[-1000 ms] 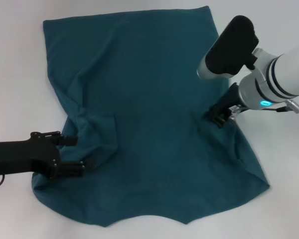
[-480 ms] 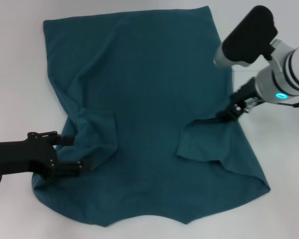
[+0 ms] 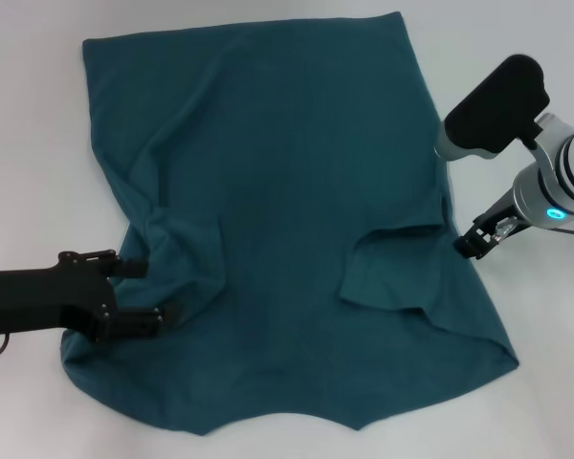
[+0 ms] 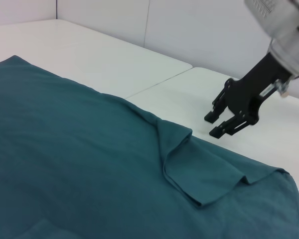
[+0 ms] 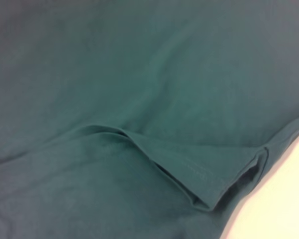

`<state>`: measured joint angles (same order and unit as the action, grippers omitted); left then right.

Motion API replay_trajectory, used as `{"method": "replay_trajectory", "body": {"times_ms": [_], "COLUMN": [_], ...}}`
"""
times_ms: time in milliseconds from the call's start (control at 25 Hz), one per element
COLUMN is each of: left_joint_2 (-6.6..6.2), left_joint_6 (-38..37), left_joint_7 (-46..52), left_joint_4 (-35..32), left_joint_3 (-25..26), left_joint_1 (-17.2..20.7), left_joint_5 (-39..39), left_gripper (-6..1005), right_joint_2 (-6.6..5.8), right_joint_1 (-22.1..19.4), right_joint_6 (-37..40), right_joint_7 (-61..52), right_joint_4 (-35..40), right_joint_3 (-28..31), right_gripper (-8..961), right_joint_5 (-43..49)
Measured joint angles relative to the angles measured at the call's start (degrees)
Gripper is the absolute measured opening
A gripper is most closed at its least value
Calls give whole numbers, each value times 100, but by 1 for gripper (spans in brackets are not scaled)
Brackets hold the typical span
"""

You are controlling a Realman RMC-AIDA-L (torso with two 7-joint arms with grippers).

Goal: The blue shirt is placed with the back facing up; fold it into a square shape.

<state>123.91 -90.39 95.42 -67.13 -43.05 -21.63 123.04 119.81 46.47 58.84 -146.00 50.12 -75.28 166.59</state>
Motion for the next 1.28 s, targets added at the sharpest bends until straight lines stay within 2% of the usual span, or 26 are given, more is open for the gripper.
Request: {"method": "replay_trajectory", "body": {"times_ms": [120,400,760,1280], "left_joint_2": [1,2,10,-3], "left_joint_6": [-11,-12,-42,-11], "left_joint_7": [24,29,38,35], "left_joint_4": [-13,6,-22,-136], "left_joint_3": [-2,-2,37,69], "left_joint_1": [0,7,48,131], "left_joint_5": [0,0,-13,-1], "left_gripper": [842,841,841,841], "right_joint_2": [0,21,41,51], "right_joint_1": [12,95,677,868], "right_joint_6": [-261,-899,-1540,-2831], "right_joint_7": [-26,-38,20,349], "right_joint_4": [-182,-568,-1609,-1798], "right_joint_3": [11,-18,-41,-234], "right_gripper": [389,234,-6,-1], "right_joint_5": [2,-44,-77,-886]}}
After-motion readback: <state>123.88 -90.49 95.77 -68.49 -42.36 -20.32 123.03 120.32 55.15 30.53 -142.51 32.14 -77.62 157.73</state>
